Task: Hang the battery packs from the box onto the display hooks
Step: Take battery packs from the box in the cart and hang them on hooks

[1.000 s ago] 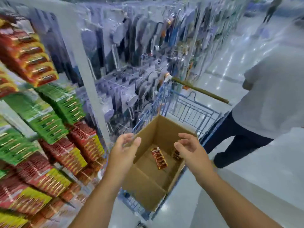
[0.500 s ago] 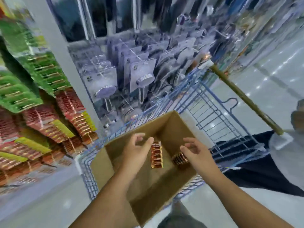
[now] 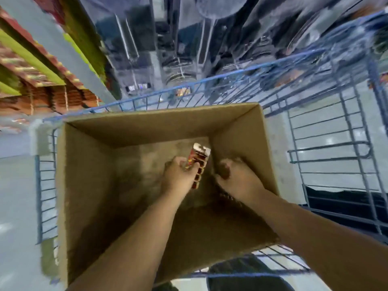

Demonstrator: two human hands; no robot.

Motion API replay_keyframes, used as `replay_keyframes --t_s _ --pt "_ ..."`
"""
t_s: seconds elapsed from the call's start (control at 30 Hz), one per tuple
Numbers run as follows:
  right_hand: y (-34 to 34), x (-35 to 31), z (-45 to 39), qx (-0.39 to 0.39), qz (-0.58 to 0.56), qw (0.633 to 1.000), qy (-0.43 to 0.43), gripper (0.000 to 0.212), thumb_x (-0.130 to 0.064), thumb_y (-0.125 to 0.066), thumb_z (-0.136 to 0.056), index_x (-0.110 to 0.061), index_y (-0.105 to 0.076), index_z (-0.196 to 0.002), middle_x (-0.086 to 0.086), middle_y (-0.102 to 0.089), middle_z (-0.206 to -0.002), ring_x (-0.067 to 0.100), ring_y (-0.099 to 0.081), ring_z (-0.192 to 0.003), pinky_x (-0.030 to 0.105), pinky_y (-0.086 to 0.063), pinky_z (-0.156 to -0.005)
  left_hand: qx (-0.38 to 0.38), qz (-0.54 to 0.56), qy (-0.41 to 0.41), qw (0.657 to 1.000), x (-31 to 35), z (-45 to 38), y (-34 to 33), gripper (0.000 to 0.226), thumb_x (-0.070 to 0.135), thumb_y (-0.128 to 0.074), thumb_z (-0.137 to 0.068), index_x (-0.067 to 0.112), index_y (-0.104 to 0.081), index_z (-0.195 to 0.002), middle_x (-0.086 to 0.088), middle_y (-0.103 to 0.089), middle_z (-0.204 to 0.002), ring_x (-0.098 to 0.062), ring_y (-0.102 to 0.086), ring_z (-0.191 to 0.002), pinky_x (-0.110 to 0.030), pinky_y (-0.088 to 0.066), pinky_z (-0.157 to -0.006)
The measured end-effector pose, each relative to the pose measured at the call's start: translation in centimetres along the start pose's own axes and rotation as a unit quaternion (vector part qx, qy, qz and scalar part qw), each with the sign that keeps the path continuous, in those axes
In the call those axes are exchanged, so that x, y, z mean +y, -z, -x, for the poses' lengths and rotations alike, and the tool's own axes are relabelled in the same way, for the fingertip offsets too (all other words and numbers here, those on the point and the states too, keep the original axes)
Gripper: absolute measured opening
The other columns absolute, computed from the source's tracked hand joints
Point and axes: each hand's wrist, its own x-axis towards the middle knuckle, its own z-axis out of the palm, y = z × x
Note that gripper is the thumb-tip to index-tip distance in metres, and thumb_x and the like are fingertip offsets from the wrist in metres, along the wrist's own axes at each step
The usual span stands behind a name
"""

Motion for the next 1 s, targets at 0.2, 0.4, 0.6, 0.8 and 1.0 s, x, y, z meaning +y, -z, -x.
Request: replay_keyframes --t_s 0.2,0.4,0.6,0.8,1.0 --pt "-5.0 1.6 -3.6 -0.074 0.281 0.956 0.033 0.040 -0.032 -0.057 -0.103 -0.016 -0.056 -0.140 0.014 -0.047 -0.145 0.033 -0.047 -0.131 0.043 -0.042 -0.111 -0.010 -0.064 0.034 0.997 -4.3 -5.4 -5.8 0.027 0.042 -0.078 -0.087 0.031 -0.054 -0.095 -0.003 -0.069 -0.110 -0.022 -0.067 -0.092 -0.026 -0.046 -0.071" --pt "-9.0 2.2 -5.5 -0.144 0.544 0.826 0.042 0.055 -0.040 -0.053 -0.104 -0.014 -0.046 -0.152 0.015 -0.047 -0.148 0.036 -0.043 -0.130 0.045 -0.038 -0.103 0.001 -0.201 -0.016 0.979 -5.9 -7.9 -8.8 0.052 0.052 -0.076 -0.083 0.016 -0.067 -0.120 -0.011 -0.069 -0.121 -0.033 -0.060 -0.116 -0.038 -0.050 -0.096" --pt "-10.7 3.0 -6.5 -0.144 0.625 0.765 0.067 0.055 -0.036 -0.056 -0.101 -0.014 -0.047 -0.151 0.019 -0.049 -0.138 0.038 -0.043 -0.123 0.046 -0.038 -0.096 0.046 -0.385 -0.045 0.920 -6.9 -9.4 -12.5 0.101 0.070 -0.070 -0.079 0.011 -0.032 -0.152 -0.020 -0.037 -0.154 -0.037 -0.038 -0.143 -0.043 -0.043 -0.108" --pt "-10.3 3.0 -7.0 -0.137 0.615 0.776 0.038 0.054 -0.035 -0.049 -0.105 -0.006 -0.042 -0.150 0.021 -0.050 -0.134 0.036 -0.047 -0.122 0.045 -0.038 -0.104 0.049 -0.412 -0.068 0.907 -7.3 -11.3 -13.1 0.095 0.063 -0.080 -0.074 0.011 -0.038 -0.142 -0.016 -0.054 -0.137 -0.033 -0.054 -0.126 -0.042 -0.042 -0.105" --pt "-7.7 1.8 -6.2 -0.075 0.353 0.932 -0.033 0.027 -0.013 -0.050 -0.105 -0.015 -0.056 -0.132 0.007 -0.066 -0.127 0.026 -0.066 -0.114 0.032 -0.046 -0.079 -0.043 -0.118 -0.006 0.992 -7.9 -10.0 -8.7 0.050 0.024 -0.081 -0.089 0.016 -0.056 -0.131 -0.004 -0.067 -0.116 -0.027 -0.066 -0.105 -0.032 -0.053 -0.079"
